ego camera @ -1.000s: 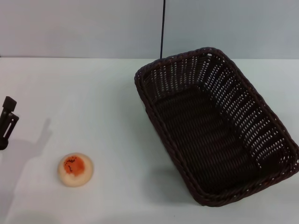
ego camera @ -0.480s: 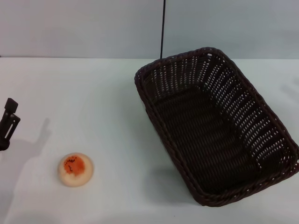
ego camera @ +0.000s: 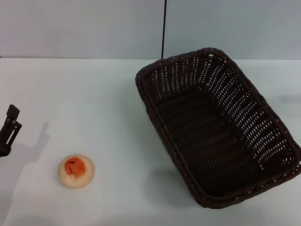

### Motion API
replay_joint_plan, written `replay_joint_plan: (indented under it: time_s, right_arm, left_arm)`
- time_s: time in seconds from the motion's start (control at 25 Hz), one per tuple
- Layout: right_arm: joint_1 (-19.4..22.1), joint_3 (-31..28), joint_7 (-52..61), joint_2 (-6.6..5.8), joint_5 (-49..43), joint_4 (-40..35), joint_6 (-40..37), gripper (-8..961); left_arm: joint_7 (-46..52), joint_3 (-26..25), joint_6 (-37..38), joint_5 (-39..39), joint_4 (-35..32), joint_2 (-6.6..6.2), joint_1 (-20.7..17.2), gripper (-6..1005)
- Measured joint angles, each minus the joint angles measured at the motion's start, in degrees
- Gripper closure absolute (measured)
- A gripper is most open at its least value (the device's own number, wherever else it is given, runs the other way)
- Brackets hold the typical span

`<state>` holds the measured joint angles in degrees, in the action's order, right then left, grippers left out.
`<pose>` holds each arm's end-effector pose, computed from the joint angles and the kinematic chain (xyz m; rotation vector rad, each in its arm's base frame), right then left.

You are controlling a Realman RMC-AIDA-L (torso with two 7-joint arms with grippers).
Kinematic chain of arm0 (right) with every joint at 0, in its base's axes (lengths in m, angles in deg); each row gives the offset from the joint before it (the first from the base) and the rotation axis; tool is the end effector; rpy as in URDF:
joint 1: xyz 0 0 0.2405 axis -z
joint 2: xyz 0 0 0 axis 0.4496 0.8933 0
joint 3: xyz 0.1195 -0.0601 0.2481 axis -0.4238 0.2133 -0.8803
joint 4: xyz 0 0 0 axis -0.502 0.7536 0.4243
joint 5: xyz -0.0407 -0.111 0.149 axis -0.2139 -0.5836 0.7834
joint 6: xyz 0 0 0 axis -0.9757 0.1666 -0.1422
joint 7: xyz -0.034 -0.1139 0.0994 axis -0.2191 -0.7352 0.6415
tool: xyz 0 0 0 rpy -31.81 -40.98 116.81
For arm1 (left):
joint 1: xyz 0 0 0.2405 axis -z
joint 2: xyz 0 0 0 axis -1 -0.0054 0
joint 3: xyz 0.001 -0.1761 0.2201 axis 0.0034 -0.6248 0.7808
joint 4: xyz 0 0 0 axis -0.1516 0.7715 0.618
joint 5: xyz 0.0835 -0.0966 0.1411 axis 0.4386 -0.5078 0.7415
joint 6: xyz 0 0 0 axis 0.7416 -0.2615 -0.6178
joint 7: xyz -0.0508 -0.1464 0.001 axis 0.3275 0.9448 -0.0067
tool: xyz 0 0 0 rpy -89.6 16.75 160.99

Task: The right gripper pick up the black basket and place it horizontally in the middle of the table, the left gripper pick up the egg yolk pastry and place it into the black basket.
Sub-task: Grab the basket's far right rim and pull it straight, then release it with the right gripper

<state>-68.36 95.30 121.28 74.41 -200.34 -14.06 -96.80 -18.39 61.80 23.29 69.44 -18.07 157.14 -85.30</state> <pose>0.2656 0.3731 0.1411 -2.3520 1.5995 0.0615 -0.3654 0.1909 -0.0088 -1.5616 -0.5713 -0.8836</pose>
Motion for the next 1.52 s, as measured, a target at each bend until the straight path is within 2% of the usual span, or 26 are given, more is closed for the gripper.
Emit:
replay_joint_plan:
  time_s: [0.08,0.12,0.16,0.2,0.24,0.36,0.4,0.44,0.48,0.52,0.56,0.6,0.64,0.72,0.8,1.0,1.4,1.52]
  right_arm:
    - [-1.93,4.72,1.66,-0.09,-0.96,1.6,0.31,296]
    - [-1.93,4.72,1.66,-0.09,-0.96,1.6,0.31,298]
    - [-2.7,7.2,2.46,0.04,-1.24,2.38,0.93,299]
    - [-3.98,11.46,3.68,0.78,-1.67,3.65,2.58,300]
    - [-3.98,11.46,3.68,0.78,-1.67,3.65,2.58,302]
    - [-5.47,15.1,4.53,2.96,-3.37,4.9,6.38,306]
    - [-6.65,16.04,4.65,5.11,-5.91,5.56,8.78,307]
    - [-6.65,16.04,4.65,5.11,-5.91,5.56,8.78,308]
    - [-7.08,16.13,4.66,6.07,-6.91,5.65,9.72,310]
    - [-7.66,16.28,4.66,7.76,-7.99,5.7,11.09,311]
    - [-7.66,16.28,4.66,7.76,-7.99,5.7,11.09,312]
    - [-8.01,16.39,4.61,8.98,-8.14,5.77,11.86,314]
    - [-8.01,16.39,4.61,8.98,-8.14,5.77,11.86,315]
    - [-8.47,16.51,4.52,9.97,-8.22,6.76,13.18,317]
    - [-9.19,16.66,4.48,10.55,-8.28,9.98,15.6,320]
    - [-9.77,19.4,4.47,10.93,-8.34,14.54,20.11,327]
    - [-9.64,21.1,4.42,11.69,-8.4,14.15,22.2,340]
    - [-9.64,21.18,4.38,11.78,-8.38,14.27,22.86,426]
  left_arm:
    - [0.0,0.0,0.0,0.01,0.01,0.0,-0.02,171]
    - [0.0,0.01,0.01,0.02,0.0,0.0,-0.04,171]
    - [-0.01,0.02,0.04,0.02,0.0,0.0,-0.05,171]
    - [-0.01,0.03,0.07,0.04,0.01,0.0,-0.05,172]
    - [-0.01,0.03,0.08,0.04,-0.01,0.0,-0.04,172]
    - [-0.01,0.03,0.18,0.06,0.01,0.0,0.01,172]
    - [-0.01,0.04,0.3,0.07,0.03,0.0,0.03,172]
    - [-0.01,0.04,0.3,0.07,0.03,0.0,0.03,172]
    - [0.0,0.04,0.35,0.06,-0.01,-0.01,0.02,172]
    - [0.04,0.04,0.4,0.07,0.02,-0.01,0.02,172]
    - [0.11,0.04,0.43,0.06,0.0,-0.04,-0.04,172]
    - [0.19,0.04,0.47,0.06,0.0,-0.07,-0.14,172]
    - [0.19,0.04,0.47,0.06,0.0,-0.07,-0.14,172]
    - [0.18,0.04,0.49,0.02,0.0,-0.08,-0.24,172]
    - [0.06,0.04,0.5,-0.18,0.0,-0.09,-0.32,172]
    - [0.18,-0.06,0.39,-0.28,-0.63,-0.09,-0.35,172]
    - [0.47,-0.49,0.46,-0.34,-1.06,-0.16,-0.35,172]
    - [0.48,-0.54,0.48,-0.36,-1.11,-0.18,-0.36,173]
